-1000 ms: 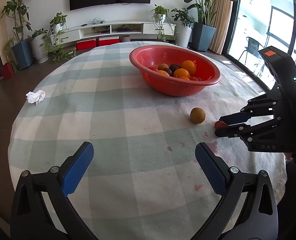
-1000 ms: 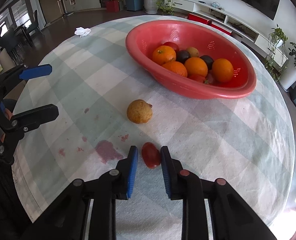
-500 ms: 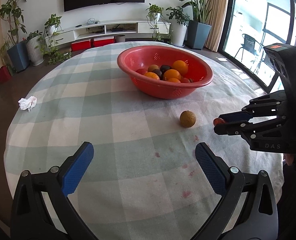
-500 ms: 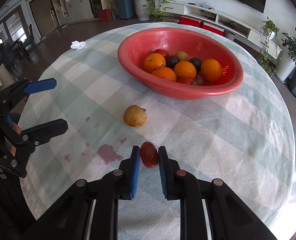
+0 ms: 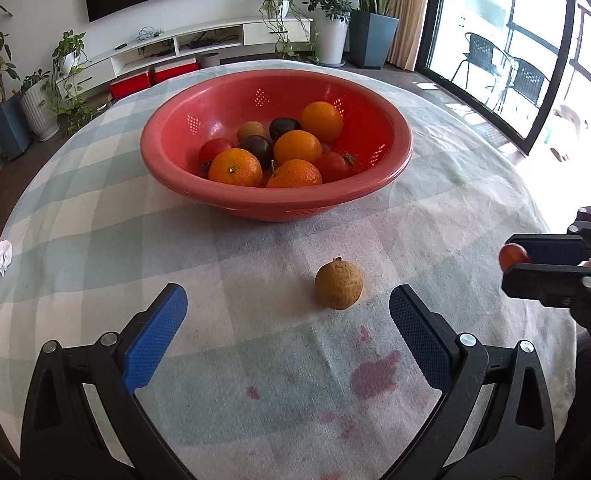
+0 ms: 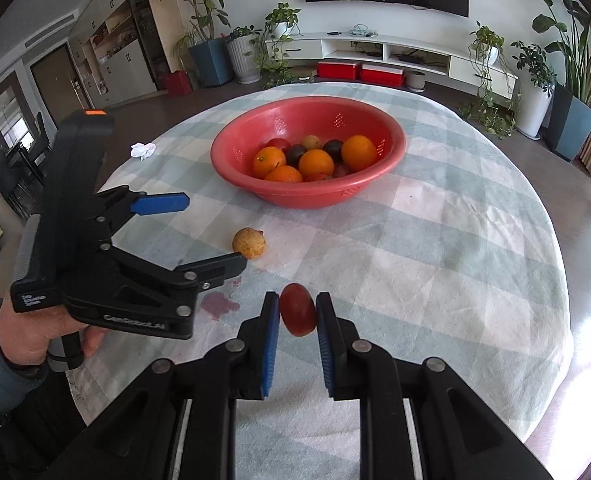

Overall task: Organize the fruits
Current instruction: 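Grasp the brown round fruit with the left tool while the right tool holds the tomato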

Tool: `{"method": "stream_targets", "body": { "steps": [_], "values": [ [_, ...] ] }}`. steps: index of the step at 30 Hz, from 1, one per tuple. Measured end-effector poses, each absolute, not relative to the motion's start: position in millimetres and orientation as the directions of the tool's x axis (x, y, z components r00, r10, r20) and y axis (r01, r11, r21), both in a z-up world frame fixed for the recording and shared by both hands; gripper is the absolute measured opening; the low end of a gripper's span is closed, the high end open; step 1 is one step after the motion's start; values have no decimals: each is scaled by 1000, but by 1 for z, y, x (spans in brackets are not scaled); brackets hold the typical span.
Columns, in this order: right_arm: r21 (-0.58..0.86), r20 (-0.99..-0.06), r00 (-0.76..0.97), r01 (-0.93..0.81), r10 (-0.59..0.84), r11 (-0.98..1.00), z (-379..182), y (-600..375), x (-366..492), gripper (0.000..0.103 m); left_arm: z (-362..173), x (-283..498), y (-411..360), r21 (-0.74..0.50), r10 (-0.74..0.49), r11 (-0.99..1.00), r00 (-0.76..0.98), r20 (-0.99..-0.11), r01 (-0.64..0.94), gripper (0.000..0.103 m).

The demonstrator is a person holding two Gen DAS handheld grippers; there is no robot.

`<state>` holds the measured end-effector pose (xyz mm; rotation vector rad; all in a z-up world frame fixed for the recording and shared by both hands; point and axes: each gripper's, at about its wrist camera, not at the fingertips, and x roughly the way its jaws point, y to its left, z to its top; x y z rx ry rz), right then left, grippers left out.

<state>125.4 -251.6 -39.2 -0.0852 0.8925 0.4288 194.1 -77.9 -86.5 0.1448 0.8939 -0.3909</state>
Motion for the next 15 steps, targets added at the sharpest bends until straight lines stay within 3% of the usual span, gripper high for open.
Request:
{"method": "stream_targets", "body": {
  "steps": [2,6,15],
  "values": [
    [108,-764,553,-397,331,912,-38,-252,125,21,-92,200,-82,-32,-263,919,551,-792,392,100],
    [120,-755,560,-394,341,911,-36,-255,126,21,-102,208,-92,-17,-250,913,527,-812,407,78],
    [144,-747,562,-385,355,912,-39,-261,126,21,-105,212,-110,5,-265,894,538,-800,449,46]
  ]
}}
